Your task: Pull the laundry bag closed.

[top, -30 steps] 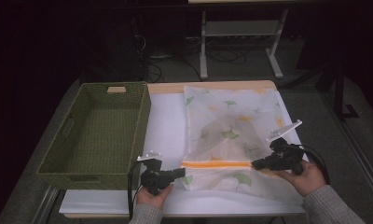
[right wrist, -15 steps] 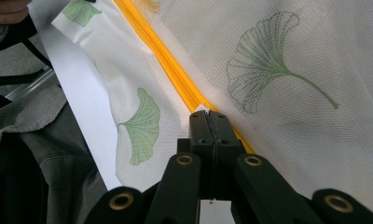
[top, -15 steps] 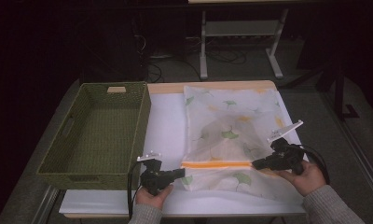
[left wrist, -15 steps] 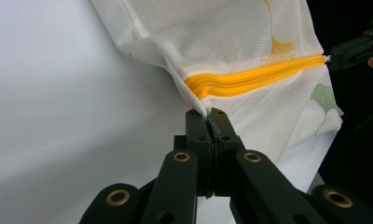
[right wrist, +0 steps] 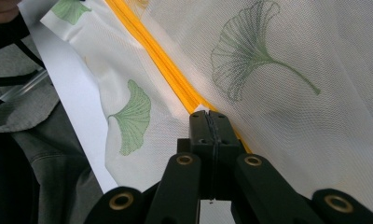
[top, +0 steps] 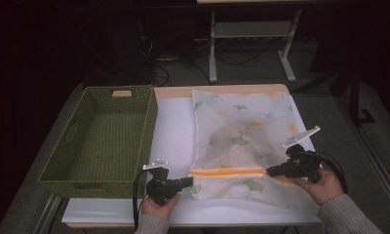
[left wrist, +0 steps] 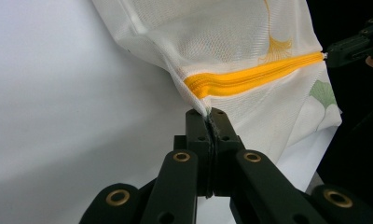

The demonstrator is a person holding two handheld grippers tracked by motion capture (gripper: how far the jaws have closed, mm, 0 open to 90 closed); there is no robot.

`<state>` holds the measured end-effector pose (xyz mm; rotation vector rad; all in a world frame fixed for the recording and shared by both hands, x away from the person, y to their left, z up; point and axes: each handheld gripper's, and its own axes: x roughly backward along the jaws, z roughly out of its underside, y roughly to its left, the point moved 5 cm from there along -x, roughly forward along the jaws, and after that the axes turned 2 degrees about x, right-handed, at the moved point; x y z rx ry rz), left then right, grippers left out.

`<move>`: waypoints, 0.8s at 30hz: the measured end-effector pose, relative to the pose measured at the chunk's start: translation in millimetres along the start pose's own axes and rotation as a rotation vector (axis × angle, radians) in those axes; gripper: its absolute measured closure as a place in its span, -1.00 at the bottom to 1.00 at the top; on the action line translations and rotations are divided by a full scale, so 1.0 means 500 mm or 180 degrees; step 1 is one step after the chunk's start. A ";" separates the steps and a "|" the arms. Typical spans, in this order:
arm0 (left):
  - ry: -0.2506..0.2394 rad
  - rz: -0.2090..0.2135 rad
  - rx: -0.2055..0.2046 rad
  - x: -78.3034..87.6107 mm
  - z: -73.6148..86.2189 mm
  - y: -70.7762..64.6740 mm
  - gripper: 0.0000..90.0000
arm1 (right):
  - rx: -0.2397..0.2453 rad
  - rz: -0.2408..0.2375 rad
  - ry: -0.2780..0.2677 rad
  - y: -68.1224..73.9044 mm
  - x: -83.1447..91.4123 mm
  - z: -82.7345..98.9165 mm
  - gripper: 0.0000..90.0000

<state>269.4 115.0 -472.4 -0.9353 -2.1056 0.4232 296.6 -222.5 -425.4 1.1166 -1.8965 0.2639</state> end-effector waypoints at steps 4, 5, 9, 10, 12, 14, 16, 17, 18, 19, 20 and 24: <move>0.0009 -0.0003 -0.0019 0.000 0.000 -0.001 0.98 | 0.0009 0.0014 -0.0001 -0.003 0.004 0.003 0.99; 0.0012 -0.0013 -0.0024 0.000 0.000 0.000 0.98 | 0.0002 0.0011 -0.0002 -0.004 0.005 0.004 0.99; 0.0016 -0.0018 -0.0026 0.001 0.002 0.001 0.98 | -0.0011 0.0044 -0.0007 -0.008 0.012 0.009 0.99; 0.0011 -0.0017 -0.0023 0.001 0.002 0.001 0.98 | -0.0010 0.0048 -0.0024 -0.010 0.013 0.011 0.99; 0.0017 -0.0016 -0.0032 0.001 0.003 0.001 0.98 | -0.0035 0.0053 -0.0019 -0.013 0.017 0.017 0.99; 0.0017 -0.0016 -0.0025 0.000 0.003 0.001 0.98 | -0.0066 0.0050 -0.0023 -0.016 0.019 0.022 0.99; 0.0020 -0.0010 -0.0033 0.000 0.003 0.001 0.98 | -0.0080 0.0063 -0.0028 -0.019 0.022 0.028 0.99; 0.0025 -0.0023 -0.0040 0.001 0.004 0.001 0.98 | -0.0088 0.0054 -0.0032 -0.020 0.023 0.030 0.99; 0.0030 -0.0024 -0.0038 0.000 0.004 0.001 0.98 | -0.0094 0.0067 -0.0036 -0.021 0.025 0.031 0.99; 0.0025 -0.0018 -0.0035 0.000 0.004 0.001 0.98 | -0.0107 0.0076 -0.0028 -0.022 0.026 0.034 0.99; 0.0025 -0.0018 -0.0035 0.000 0.004 0.001 0.98 | -0.0100 0.0077 -0.0032 -0.024 0.027 0.035 0.99; 0.0027 -0.0027 -0.0046 0.001 0.005 0.000 0.98 | -0.0133 0.0098 -0.0044 -0.029 0.034 0.041 0.99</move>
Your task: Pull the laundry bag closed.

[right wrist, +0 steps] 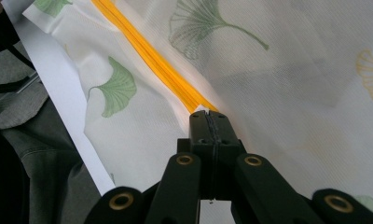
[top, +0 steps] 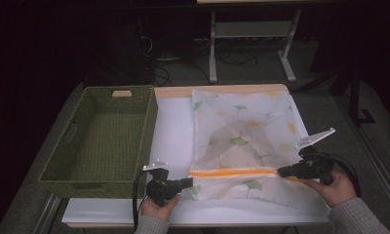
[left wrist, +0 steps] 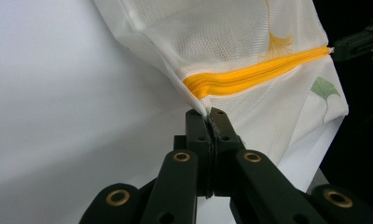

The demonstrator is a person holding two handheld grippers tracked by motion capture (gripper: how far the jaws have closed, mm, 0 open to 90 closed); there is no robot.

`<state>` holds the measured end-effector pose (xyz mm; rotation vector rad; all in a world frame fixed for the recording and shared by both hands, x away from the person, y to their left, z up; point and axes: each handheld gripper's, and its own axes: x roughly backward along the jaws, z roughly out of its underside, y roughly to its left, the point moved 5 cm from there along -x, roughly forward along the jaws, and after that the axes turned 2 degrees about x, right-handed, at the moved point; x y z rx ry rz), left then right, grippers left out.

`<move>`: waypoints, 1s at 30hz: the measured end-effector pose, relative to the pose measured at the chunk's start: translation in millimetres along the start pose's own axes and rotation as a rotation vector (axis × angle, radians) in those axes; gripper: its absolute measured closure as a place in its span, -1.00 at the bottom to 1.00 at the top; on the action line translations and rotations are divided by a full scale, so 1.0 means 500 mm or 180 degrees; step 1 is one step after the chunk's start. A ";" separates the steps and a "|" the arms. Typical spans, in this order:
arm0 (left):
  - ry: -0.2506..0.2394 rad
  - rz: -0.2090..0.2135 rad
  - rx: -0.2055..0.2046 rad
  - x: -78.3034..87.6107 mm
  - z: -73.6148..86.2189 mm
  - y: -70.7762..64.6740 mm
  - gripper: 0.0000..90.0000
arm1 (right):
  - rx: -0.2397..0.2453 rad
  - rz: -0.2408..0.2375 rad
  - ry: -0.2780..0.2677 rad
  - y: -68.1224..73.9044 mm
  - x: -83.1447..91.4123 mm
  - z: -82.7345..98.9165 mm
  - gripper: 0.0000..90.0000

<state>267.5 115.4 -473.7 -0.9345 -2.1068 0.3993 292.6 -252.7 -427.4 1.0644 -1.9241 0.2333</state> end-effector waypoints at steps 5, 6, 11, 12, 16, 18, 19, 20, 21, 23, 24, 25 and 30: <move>0.0001 -0.0006 -0.0006 0.000 0.000 0.000 0.98 | -0.0045 0.0028 -0.0011 -0.008 0.010 0.009 0.99; 0.0006 -0.0011 -0.0012 -0.001 0.001 0.000 0.98 | -0.0048 0.0026 -0.0014 -0.010 0.012 0.011 0.99; 0.0013 -0.0008 -0.0011 0.000 0.000 -0.001 0.98 | -0.0069 0.0058 -0.0010 -0.016 0.019 0.018 0.99; 0.0022 -0.0024 -0.0024 0.000 0.000 -0.001 0.98 | -0.0086 0.0061 -0.0021 -0.020 0.024 0.021 0.99; 0.0028 -0.0026 -0.0027 0.000 0.000 -0.001 0.98 | -0.0112 0.0102 -0.0024 -0.027 0.032 0.030 0.99; 0.0035 -0.0030 -0.0030 0.000 0.001 -0.002 0.98 | -0.0134 0.0110 -0.0022 -0.030 0.035 0.035 0.99; 0.0033 -0.0023 -0.0028 0.000 0.001 -0.003 0.98 | -0.0144 0.0122 -0.0022 -0.032 0.036 0.038 0.99; 0.0033 -0.0024 -0.0026 0.000 0.001 -0.003 0.98 | -0.0151 0.0128 -0.0018 -0.035 0.038 0.041 0.99; 0.0033 -0.0030 -0.0023 0.000 0.001 -0.003 0.98 | -0.0168 0.0134 -0.0024 -0.037 0.040 0.044 0.99; 0.0028 -0.0023 -0.0021 0.001 0.000 -0.003 0.98 | -0.0193 0.0158 -0.0018 -0.042 0.043 0.051 0.99; 0.0028 -0.0022 -0.0023 0.002 0.000 -0.003 0.98 | -0.0209 0.0167 -0.0021 -0.045 0.045 0.056 0.99; 0.0026 -0.0025 -0.0023 0.002 0.000 -0.003 0.98 | -0.0226 0.0173 -0.0028 -0.048 0.046 0.060 0.99; 0.0010 -0.0026 -0.0022 0.002 0.001 -0.001 0.98 | -0.0308 0.0207 -0.0057 -0.061 0.050 0.081 0.99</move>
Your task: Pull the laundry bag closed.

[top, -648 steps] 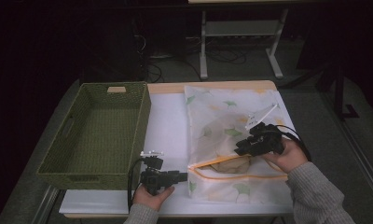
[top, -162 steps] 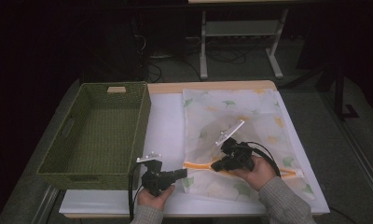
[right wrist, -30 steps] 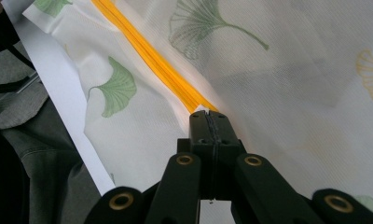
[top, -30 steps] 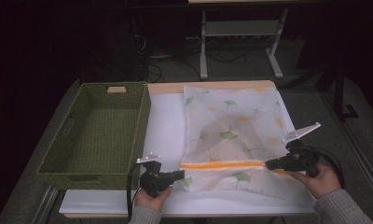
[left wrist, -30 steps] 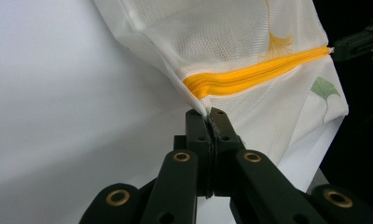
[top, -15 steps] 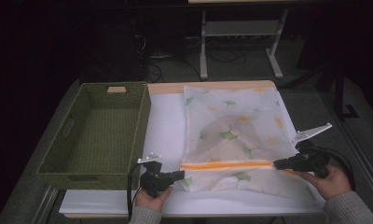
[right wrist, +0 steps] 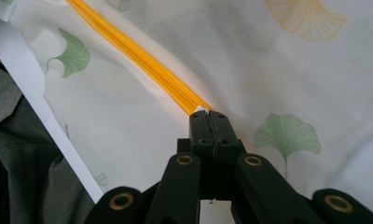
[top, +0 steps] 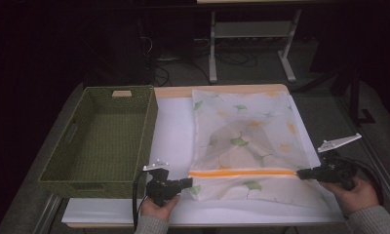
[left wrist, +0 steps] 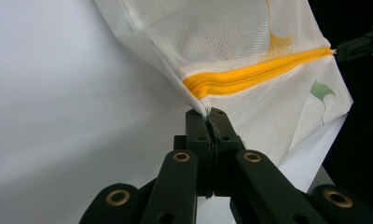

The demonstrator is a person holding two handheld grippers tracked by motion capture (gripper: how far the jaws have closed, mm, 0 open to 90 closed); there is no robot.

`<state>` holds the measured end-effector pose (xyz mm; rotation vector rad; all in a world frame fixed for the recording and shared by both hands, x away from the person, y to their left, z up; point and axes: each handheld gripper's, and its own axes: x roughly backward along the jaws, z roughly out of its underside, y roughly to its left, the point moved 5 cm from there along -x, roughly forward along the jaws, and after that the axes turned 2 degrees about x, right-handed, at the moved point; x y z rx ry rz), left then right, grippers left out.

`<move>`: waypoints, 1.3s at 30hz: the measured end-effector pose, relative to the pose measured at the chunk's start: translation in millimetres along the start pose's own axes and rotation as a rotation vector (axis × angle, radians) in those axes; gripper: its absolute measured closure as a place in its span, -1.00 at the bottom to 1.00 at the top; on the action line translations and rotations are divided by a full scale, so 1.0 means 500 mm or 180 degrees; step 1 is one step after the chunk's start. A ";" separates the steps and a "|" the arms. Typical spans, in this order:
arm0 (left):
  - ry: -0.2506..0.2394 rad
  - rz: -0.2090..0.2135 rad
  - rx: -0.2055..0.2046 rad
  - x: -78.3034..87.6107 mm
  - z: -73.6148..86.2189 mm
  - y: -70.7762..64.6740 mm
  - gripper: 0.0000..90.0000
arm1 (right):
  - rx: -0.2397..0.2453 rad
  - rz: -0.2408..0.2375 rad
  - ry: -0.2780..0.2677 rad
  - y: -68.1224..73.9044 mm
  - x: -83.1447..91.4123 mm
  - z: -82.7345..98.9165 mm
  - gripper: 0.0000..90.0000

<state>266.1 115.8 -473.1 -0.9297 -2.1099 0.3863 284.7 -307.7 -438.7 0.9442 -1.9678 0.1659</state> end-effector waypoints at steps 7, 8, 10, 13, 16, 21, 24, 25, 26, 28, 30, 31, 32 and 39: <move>0.0001 0.0011 -0.0003 0.001 0.007 0.002 0.98 | -0.0121 0.0068 0.0006 -0.025 0.007 0.026 0.99; 0.0001 0.0011 -0.0003 0.001 0.007 0.002 0.98 | -0.0121 0.0068 0.0006 -0.025 0.007 0.026 0.99; -0.0017 0.0046 0.0025 0.003 0.008 0.001 0.98 | -0.0175 0.0089 -0.0002 -0.034 0.010 0.034 0.99; -0.0048 0.0078 0.0063 0.004 0.009 0.002 0.98 | -0.0201 0.0134 0.0003 -0.042 0.015 0.042 0.99; -0.0048 0.0080 0.0064 0.004 0.012 0.004 0.98 | -0.0239 0.0178 -0.0002 -0.052 0.019 0.050 0.99; -0.0041 0.0106 0.0073 0.005 0.016 0.007 0.98 | -0.0314 0.0220 0.0010 -0.068 0.026 0.065 0.99; -0.0047 0.0113 0.0066 0.005 0.017 0.005 0.98 | -0.0347 0.0244 0.0026 -0.074 0.026 0.072 0.99; -0.0047 0.0113 0.0066 0.005 0.017 0.005 0.98 | -0.0347 0.0244 0.0026 -0.074 0.026 0.072 0.99; -0.0049 0.0107 0.0067 0.005 0.018 0.005 0.98 | -0.0340 0.0248 0.0011 -0.074 0.027 0.072 0.99; -0.0048 0.0104 0.0067 0.005 0.018 0.006 0.97 | -0.0325 0.0246 0.0009 -0.071 0.026 0.071 0.98; -0.0053 0.0113 0.0072 0.005 0.018 0.006 0.96 | -0.0296 0.0228 -0.0004 -0.067 0.026 0.068 0.96; -0.0035 0.0118 0.0064 0.005 0.018 0.006 0.95 | -0.0281 0.0197 -0.0033 -0.065 0.026 0.066 0.90; -0.0012 0.0121 0.0060 0.004 0.018 0.006 0.92 | -0.0285 0.0165 -0.0063 -0.064 0.027 0.063 0.83; -0.0032 0.0083 -0.0008 0.011 0.012 0.003 0.69 | -0.0185 0.0175 -0.0120 -0.048 0.019 0.043 0.70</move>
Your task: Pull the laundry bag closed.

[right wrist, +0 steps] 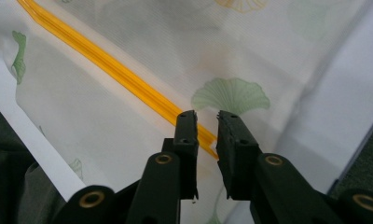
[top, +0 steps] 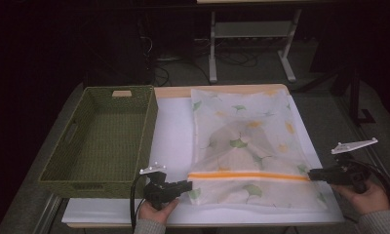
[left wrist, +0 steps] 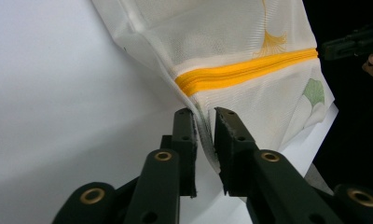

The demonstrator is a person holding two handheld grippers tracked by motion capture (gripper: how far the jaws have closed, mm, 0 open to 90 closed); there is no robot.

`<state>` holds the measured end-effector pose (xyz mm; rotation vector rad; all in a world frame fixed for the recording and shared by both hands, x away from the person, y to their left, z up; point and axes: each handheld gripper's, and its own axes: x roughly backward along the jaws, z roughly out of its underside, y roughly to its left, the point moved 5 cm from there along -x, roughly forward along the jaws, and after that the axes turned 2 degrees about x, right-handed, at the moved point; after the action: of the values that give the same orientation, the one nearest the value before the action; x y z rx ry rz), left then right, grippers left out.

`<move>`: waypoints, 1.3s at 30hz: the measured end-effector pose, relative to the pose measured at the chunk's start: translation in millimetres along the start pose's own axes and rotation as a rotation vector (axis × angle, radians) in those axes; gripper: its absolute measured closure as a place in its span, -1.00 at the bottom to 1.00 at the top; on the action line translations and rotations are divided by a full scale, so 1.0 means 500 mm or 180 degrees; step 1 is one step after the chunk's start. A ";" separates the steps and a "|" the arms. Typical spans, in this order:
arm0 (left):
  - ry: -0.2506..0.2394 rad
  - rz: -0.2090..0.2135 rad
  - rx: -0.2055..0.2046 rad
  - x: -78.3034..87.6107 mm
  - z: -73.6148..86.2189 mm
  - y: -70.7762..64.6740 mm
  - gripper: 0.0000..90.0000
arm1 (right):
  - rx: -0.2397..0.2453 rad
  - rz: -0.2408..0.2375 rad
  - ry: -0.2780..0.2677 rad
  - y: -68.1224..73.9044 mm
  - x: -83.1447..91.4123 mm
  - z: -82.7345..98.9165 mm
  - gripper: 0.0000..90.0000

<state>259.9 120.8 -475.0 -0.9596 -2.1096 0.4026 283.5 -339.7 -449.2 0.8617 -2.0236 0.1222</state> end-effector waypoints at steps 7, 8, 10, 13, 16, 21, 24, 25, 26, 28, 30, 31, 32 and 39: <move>-0.0080 -0.0092 -0.0040 0.004 -0.015 -0.003 0.52 | 0.0103 -0.0067 -0.0055 0.022 -0.010 -0.025 0.65; -0.0098 -0.0096 -0.0018 0.006 -0.020 -0.002 0.50 | 0.0120 -0.0076 -0.0065 0.025 -0.011 -0.029 0.63; -0.0123 -0.0104 -0.0029 0.009 -0.029 -0.004 0.47 | 0.0135 -0.0090 -0.0075 0.029 -0.013 -0.035 0.61; -0.0120 -0.0104 -0.0064 0.011 -0.036 -0.007 0.46 | 0.0155 -0.0105 -0.0097 0.034 -0.015 -0.043 0.58; -0.0120 -0.0120 -0.0126 0.011 -0.045 -0.015 0.43 | 0.0175 -0.0110 -0.0126 0.041 -0.017 -0.051 0.55; -0.0127 -0.0108 -0.0171 0.008 -0.048 -0.021 0.38 | 0.0241 -0.0102 -0.0153 0.056 -0.016 -0.065 0.50; -0.0128 -0.0098 -0.0151 0.004 -0.050 -0.022 0.31 | 0.0295 -0.0089 -0.0172 0.063 -0.014 -0.074 0.46; -0.0133 -0.0099 -0.0162 0.003 -0.050 -0.023 0.29 | 0.0307 -0.0085 -0.0175 0.066 -0.013 -0.078 0.45; -0.0133 -0.0099 -0.0162 0.003 -0.050 -0.023 0.29 | 0.0307 -0.0085 -0.0175 0.066 -0.013 -0.078 0.45; -0.0125 -0.0111 -0.0193 -0.001 -0.053 -0.026 0.26 | 0.0342 -0.0087 -0.0208 0.075 -0.014 -0.088 0.42; -0.0117 -0.0117 -0.0221 -0.003 -0.055 -0.028 0.22 | 0.0371 -0.0084 -0.0205 0.080 -0.017 -0.095 0.39; -0.0117 -0.0115 -0.0233 -0.003 -0.057 -0.030 0.22 | 0.0382 -0.0085 -0.0211 0.083 -0.019 -0.099 0.37; -0.0114 -0.0119 -0.0243 -0.003 -0.057 -0.031 0.21 | 0.0395 -0.0087 -0.0216 0.085 -0.021 -0.102 0.33; -0.0108 -0.0186 -0.0330 -0.005 -0.062 -0.035 0.14 | 0.0505 -0.0083 -0.0241 0.104 -0.028 -0.124 0.21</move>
<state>275.6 106.3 -446.2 -0.9533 -2.2020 0.2842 300.2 -268.7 -411.5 1.0048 -2.0936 0.2413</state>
